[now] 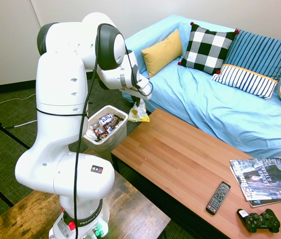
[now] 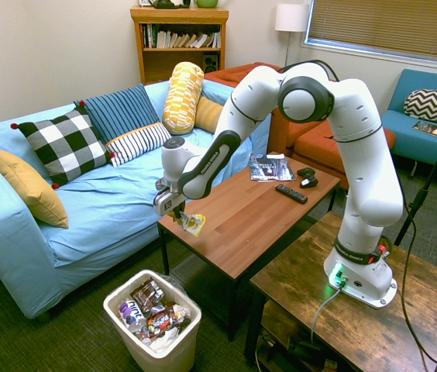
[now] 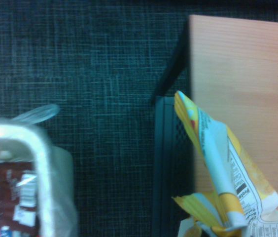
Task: Throw the chip bag in the trash bin
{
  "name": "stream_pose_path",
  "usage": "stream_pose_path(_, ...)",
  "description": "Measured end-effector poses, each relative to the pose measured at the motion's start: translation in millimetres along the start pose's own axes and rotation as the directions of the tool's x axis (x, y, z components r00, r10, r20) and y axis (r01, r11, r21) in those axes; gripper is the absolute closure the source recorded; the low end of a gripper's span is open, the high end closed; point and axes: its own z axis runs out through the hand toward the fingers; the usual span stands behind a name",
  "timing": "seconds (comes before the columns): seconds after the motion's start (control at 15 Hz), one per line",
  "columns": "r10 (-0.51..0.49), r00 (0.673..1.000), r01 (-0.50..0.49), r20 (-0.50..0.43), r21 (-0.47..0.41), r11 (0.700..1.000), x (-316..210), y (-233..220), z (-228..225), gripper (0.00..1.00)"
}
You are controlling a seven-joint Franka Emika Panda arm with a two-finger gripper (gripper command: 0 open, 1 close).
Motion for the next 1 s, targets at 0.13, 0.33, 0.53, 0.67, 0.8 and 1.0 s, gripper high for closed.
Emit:
stream_pose_path(0.13, -0.027, 1.000, 0.027, 0.002, -0.013, 1.000, -39.7, -28.4, 2.4, 1.00)
stream_pose_path(0.33, -0.073, 0.997, 0.073, 0.013, -0.026, 0.997, -94.8, -68.3, 20.5, 1.00)
stream_pose_path(0.53, -0.124, 0.992, 0.125, 0.032, -0.060, 0.990, -149.0, -93.5, 49.9, 1.00)
stream_pose_path(0.67, -0.144, 0.988, 0.149, 0.051, -0.097, 0.984, -175.7, -98.7, 76.0, 0.00)
stream_pose_path(0.8, -0.156, 0.986, 0.162, 0.056, -0.121, 0.979, -188.6, -101.2, 93.3, 0.00)
stream_pose_path(1.0, -0.156, 0.986, 0.162, 0.059, -0.125, 0.979, -192.9, -105.2, 103.3, 0.00)
